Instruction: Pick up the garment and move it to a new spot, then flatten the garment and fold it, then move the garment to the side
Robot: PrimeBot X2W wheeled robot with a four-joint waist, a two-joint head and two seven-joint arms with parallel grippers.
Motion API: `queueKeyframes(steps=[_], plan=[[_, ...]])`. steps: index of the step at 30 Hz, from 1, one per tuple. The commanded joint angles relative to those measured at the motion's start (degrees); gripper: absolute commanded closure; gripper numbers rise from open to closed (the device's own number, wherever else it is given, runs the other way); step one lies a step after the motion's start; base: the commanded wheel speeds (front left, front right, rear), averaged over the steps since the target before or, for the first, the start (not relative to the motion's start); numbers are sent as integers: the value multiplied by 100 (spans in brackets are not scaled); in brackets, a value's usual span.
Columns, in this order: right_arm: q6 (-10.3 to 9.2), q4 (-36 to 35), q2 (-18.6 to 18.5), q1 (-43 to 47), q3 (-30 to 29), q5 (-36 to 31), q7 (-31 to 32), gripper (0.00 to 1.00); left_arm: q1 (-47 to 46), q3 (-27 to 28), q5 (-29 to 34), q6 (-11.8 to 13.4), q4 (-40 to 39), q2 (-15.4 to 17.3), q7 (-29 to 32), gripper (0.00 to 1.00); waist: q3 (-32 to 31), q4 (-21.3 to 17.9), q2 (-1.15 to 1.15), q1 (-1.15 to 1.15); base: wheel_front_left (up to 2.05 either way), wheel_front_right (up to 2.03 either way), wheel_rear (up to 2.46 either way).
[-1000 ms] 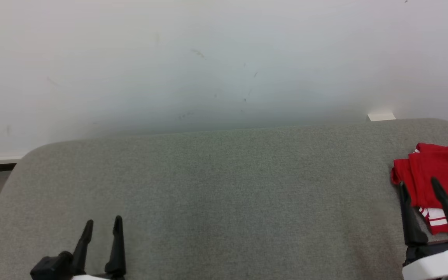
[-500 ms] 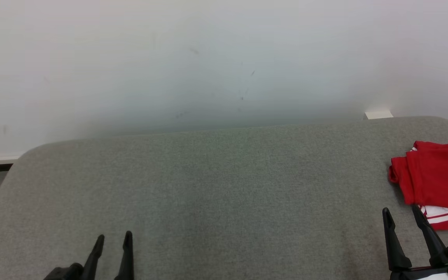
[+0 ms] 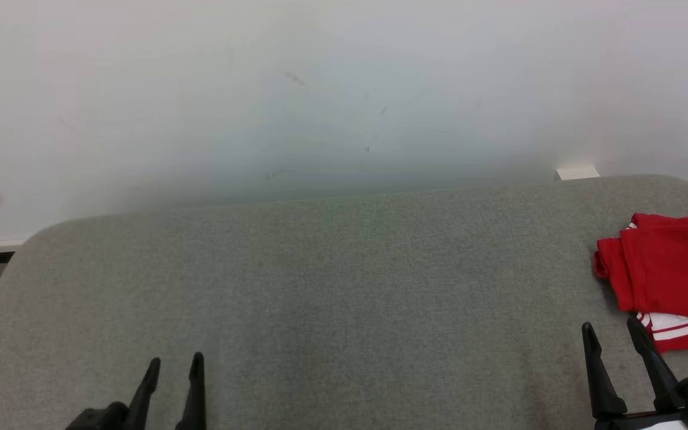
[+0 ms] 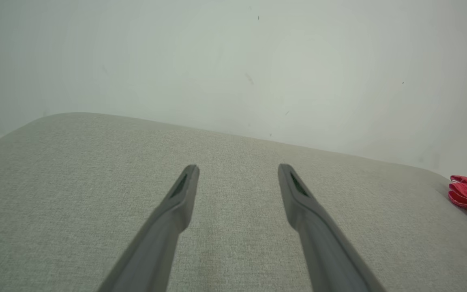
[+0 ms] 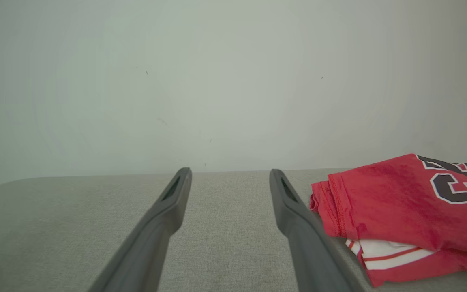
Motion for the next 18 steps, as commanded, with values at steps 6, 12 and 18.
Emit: queueKeyframes(steps=[6, 12, 18], plan=[[1, 159, 89, 89, 21, 12, 36, 100, 80, -2, -22, 1, 156, -36, 10, 100, 7, 3, 0, 0, 0, 0, 0], [0, 158, 124, 43, -72, 638, 213, 100, -9, 78, -665, -1, 160, -32, 219, 100, 22, 33, 0, 0, 0, 0, 0], [0, 154, 156, 1, -158, 1216, 379, 100, -48, 108, -1275, -2, 110, -28, 373, 100, 37, 62, 0, 0, 0, 0, 0]])
